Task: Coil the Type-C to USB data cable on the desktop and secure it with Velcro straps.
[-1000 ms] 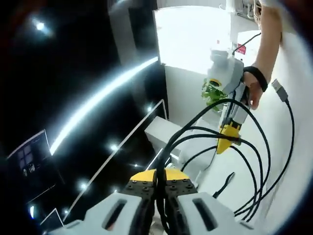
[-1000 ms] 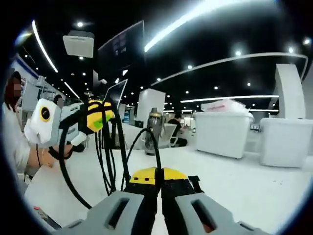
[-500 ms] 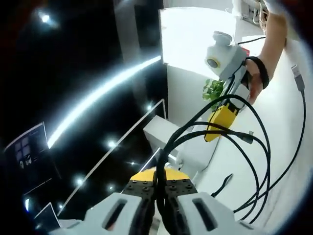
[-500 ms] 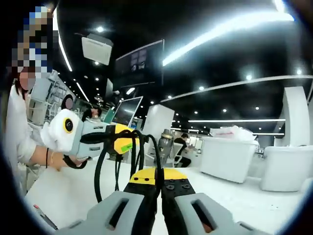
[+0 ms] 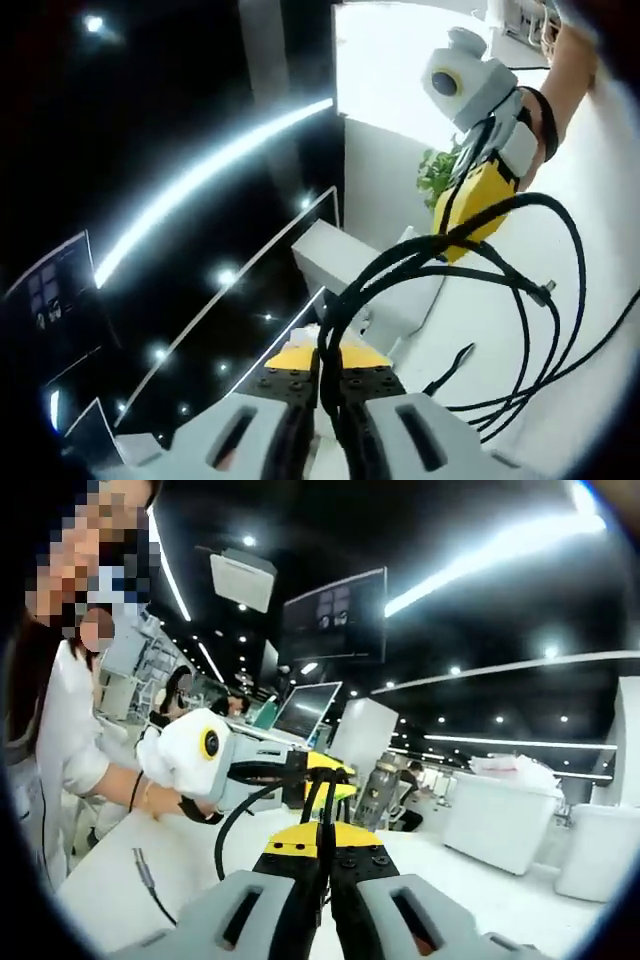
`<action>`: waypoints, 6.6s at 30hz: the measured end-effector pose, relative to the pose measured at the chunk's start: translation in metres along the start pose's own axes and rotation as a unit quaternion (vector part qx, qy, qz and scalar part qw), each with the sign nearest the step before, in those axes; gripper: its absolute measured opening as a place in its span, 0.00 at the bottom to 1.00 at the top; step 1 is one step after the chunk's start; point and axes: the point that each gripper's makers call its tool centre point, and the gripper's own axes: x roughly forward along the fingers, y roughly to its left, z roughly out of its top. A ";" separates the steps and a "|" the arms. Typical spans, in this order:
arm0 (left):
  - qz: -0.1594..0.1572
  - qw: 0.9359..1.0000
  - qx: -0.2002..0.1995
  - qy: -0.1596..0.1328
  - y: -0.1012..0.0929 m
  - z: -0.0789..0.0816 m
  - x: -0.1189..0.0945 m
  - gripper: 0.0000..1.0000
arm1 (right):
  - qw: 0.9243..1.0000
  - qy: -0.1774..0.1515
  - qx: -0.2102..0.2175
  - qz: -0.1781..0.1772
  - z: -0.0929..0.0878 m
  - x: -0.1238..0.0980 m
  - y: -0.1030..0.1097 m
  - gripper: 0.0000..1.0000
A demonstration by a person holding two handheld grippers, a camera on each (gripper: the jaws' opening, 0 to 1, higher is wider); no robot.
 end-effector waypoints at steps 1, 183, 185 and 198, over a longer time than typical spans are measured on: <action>-0.003 1.000 0.008 0.000 -0.001 0.001 0.000 0.09 | 1.000 0.004 0.005 0.008 -0.002 0.000 0.003 0.01; -0.038 0.974 -0.206 0.085 0.038 -0.034 -0.044 0.06 | 0.945 0.183 0.203 -0.178 -0.081 -0.078 0.012 0.25; -0.049 0.977 -0.183 0.095 0.039 -0.025 -0.053 0.06 | 0.955 0.156 0.192 -0.162 -0.064 -0.076 0.011 0.27; -0.178 0.961 -0.172 0.126 0.008 0.054 -0.090 0.05 | 0.992 0.053 0.075 -0.087 0.026 -0.011 0.047 0.46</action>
